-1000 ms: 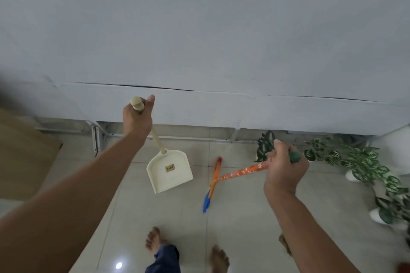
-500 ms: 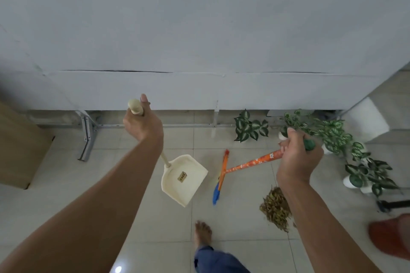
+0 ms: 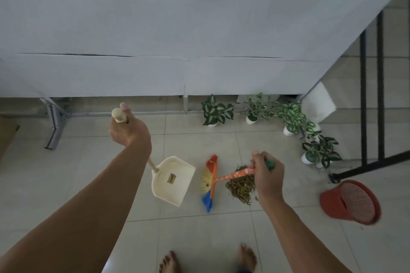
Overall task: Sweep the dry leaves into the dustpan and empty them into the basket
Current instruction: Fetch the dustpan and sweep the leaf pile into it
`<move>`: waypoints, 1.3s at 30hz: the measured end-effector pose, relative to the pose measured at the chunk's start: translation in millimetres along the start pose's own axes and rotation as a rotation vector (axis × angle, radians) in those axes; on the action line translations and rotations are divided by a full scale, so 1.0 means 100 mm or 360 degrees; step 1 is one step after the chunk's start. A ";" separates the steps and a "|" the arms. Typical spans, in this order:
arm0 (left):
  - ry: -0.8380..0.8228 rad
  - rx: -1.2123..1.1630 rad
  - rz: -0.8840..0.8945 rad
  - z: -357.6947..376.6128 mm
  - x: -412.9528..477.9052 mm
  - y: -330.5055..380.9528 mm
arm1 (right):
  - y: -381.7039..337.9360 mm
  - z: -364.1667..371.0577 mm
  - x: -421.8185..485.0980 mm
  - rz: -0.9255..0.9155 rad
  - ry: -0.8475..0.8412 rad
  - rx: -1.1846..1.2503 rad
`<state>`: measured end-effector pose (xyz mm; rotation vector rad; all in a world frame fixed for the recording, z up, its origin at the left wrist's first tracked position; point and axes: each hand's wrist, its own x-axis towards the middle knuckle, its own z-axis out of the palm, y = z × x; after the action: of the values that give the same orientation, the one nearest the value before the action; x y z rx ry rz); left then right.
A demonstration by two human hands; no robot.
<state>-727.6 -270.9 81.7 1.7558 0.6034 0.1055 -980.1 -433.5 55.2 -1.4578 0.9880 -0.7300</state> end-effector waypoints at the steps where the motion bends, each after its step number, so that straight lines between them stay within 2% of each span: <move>1: 0.0029 0.0037 0.0001 0.06 -0.10 -0.03 | 0.04 -0.10 0.03 0.0002 -0.0055 -0.0084; 6: 0.0128 0.0106 -0.0018 0.31 -0.59 -0.17 | 0.21 -0.61 0.30 0.0056 -0.0390 -0.0640; 9: 0.0171 0.0122 -0.0007 0.41 -0.91 -0.22 | 0.30 -0.89 0.51 0.0250 -0.0538 -0.0736; 13: 0.0237 0.0094 -0.0038 0.53 -1.20 -0.25 | 0.23 -1.27 0.81 0.0292 -0.0510 -0.0639; 17: 0.0291 0.0040 0.0003 0.64 -1.46 -0.22 | -0.15 -1.73 1.10 0.0288 -0.0428 -0.0516; 26: 0.0191 -0.0183 -0.0048 1.12 -1.99 -0.11 | -0.70 -2.59 1.52 0.0045 -0.0373 -0.0713; 34: 0.0138 -0.0191 -0.0101 1.52 -2.28 -0.48 | -0.38 -3.00 1.39 -0.0230 -0.0392 -0.1168; 39: 0.0207 -0.0320 -0.0179 1.59 -2.21 -0.74 | 0.27 -3.03 1.31 -0.0116 -0.0641 -0.1168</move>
<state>-882.2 -498.4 22.0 1.5259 0.7584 0.1966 -1192.3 -688.2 56.2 -2.1760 0.9243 -0.0844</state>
